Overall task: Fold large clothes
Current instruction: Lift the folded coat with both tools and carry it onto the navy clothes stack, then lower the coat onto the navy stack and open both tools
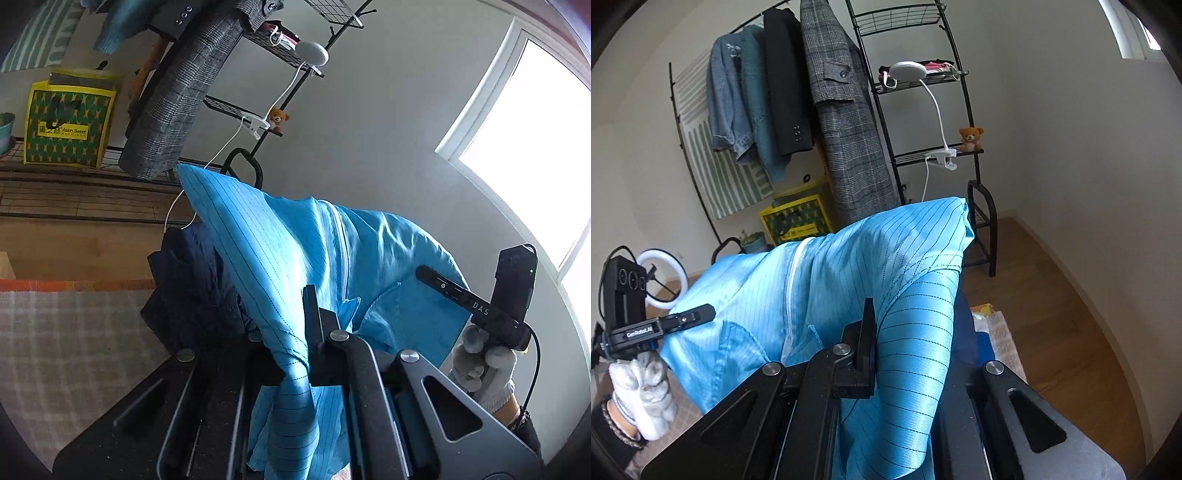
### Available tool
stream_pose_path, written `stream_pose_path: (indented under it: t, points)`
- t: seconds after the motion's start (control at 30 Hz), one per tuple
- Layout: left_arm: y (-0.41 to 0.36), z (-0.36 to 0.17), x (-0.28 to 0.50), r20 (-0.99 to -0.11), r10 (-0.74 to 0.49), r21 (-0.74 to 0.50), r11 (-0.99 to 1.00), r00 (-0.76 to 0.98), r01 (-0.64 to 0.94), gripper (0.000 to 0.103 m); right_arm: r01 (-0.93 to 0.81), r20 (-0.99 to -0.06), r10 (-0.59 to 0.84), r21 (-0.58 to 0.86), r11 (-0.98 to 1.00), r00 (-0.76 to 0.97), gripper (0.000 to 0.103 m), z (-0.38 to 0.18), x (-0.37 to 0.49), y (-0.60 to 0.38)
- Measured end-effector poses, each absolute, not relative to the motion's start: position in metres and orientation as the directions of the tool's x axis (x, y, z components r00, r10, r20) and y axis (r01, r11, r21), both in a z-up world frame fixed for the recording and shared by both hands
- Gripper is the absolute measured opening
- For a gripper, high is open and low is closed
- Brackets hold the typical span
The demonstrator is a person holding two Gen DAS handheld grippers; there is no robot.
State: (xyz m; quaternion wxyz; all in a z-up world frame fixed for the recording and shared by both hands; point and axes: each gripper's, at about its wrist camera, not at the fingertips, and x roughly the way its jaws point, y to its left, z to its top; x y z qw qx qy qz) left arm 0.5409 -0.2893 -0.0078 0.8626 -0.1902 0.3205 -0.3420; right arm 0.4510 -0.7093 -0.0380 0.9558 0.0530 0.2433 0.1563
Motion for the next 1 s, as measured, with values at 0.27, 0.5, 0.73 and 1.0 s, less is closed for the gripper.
stream_pose_path:
  t: [0.27,0.5,0.73,1.0]
  points:
    - [-0.294,-0.062,0.572,-0.491,-0.669,-0.531,0.737,0.558,0.417,0.002,-0.230,-0.514,0.293,0.185,0.956,0.806,0.004,-0.085,0.494,-0.721]
    - [-0.288,-0.091,0.587,-0.530,-0.638,-0.520,0.765,0.559,0.381,0.003,-0.194,-0.557,0.280,0.209,0.958,0.782,0.005,-0.119,0.517,-0.729]
    - [-0.282,-0.105,0.590,-0.543,-0.622,-0.546,0.772,0.564,0.325,0.016,-0.062,-0.618,0.192,0.226,0.972,0.762,0.029,-0.138,0.532,-0.749]
    - [-0.274,-0.118,0.583,-0.560,-0.607,-0.549,0.781,0.564,0.297,0.027,0.005,-0.687,0.057,0.088,0.996,0.724,0.029,-0.163,0.538,-0.746]
